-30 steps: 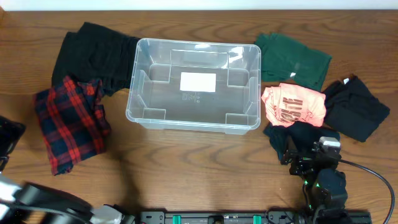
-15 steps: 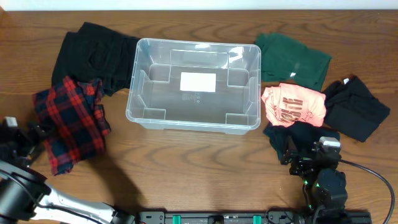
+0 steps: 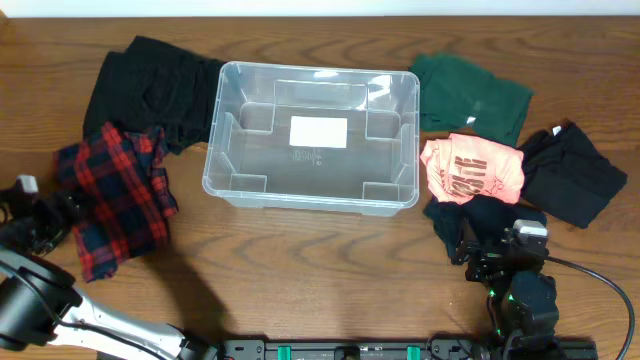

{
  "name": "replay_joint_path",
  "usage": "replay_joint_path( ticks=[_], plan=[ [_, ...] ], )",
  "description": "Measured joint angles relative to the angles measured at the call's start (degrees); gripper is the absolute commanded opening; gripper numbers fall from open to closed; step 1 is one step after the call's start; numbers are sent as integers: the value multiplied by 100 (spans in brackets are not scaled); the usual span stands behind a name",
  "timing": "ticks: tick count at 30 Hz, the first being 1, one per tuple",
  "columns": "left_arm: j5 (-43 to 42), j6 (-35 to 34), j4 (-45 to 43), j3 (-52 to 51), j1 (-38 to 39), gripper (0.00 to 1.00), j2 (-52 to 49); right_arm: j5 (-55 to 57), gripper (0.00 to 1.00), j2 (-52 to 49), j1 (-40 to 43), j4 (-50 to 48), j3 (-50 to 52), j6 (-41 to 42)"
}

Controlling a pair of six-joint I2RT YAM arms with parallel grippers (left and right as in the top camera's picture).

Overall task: Pack container
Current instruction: 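Reach the left gripper to the plaid shirt and grasp it, then lift the plaid shirt with the left gripper and lower it into the bin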

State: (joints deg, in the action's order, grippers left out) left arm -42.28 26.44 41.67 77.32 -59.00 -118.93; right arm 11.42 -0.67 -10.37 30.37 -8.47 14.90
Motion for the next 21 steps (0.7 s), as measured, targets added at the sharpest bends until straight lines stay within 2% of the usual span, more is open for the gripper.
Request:
replay_joint_path(
  ticks=[2,6,7,9,12,17,21],
  plan=[
    [4,24,-26,-15,157,78,0,0,99,0,0,0,0,0],
    [136,22,-2,-48,367,57,0,0,99,0,0,-2,0,0],
    [179,26,15,-61,389,48,0,0,99,0,0,0,0,0],
    [216,13,59,-83,402,23,0,0,99,0,0,0,0,0],
    [195,-39,131,-79,391,6,2,0,99,0,0,0,0,0],
    [179,-321,509,-76,396,6,39,0,99,0,0,-2,0,0],
    [59,-570,1303,-61,402,6,319,0,99,0,0,0,0,0]
  ],
)
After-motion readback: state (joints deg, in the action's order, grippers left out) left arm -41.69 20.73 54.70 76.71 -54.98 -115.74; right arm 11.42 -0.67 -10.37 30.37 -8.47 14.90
